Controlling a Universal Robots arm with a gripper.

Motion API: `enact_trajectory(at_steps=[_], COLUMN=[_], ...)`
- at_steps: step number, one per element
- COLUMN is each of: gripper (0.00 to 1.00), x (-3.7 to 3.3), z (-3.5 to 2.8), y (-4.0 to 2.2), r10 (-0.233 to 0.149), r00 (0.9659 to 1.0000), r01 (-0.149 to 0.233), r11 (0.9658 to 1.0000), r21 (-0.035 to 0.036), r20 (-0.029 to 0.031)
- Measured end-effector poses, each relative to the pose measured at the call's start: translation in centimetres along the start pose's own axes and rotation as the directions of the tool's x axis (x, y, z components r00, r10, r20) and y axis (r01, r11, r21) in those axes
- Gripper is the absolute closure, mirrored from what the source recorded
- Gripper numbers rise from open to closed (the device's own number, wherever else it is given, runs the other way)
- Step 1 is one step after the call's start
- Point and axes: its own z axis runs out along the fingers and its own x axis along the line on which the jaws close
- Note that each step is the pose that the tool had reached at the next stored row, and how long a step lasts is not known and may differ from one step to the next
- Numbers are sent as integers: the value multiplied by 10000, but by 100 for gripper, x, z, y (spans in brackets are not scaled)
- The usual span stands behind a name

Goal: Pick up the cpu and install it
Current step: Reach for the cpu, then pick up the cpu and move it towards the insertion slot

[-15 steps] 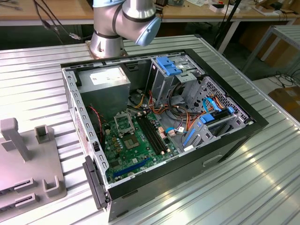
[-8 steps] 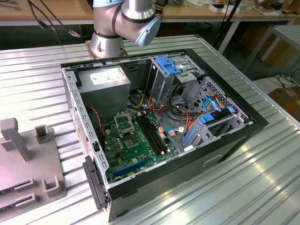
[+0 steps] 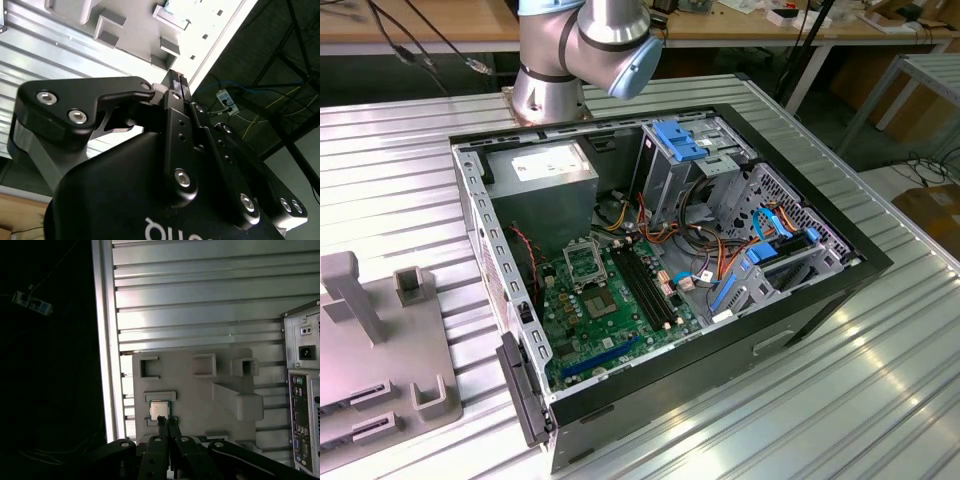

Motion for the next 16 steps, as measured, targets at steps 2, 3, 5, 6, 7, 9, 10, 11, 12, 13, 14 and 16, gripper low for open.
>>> enact_trajectory(at_steps=[2, 3, 5, 6, 7, 9, 10, 11, 12, 13, 14, 16], gripper=[85, 85, 85, 85, 85, 85, 85, 85, 85, 85, 85, 85], x=[26, 35, 42, 50, 58, 59, 59, 60, 60, 60, 60, 61], z=[4, 5, 5, 5, 6, 6, 6, 6, 6, 6, 6, 6], y=[-11, -14, -15, -16, -16, -16, -16, -16, -16, -16, -16, -16], r10=[0, -1, -1, -1, -1, 0, 0, -1, -1, -1, -1, -1], r00=[10000, 10000, 10000, 10000, 10000, 10000, 10000, 10000, 10000, 10000, 10000, 10000], r01=[0, 1, 1, 1, 1, 0, 0, 1, 1, 1, 1, 1], r11=[10000, 10000, 10000, 10000, 10000, 10000, 10000, 10000, 10000, 10000, 10000, 10000], r21=[0, 1, 0, -1, -1, 0, 0, 0, 0, 0, 0, -1], r20=[0, -1, -1, 0, 0, 0, -1, 0, 0, 0, 0, 0])
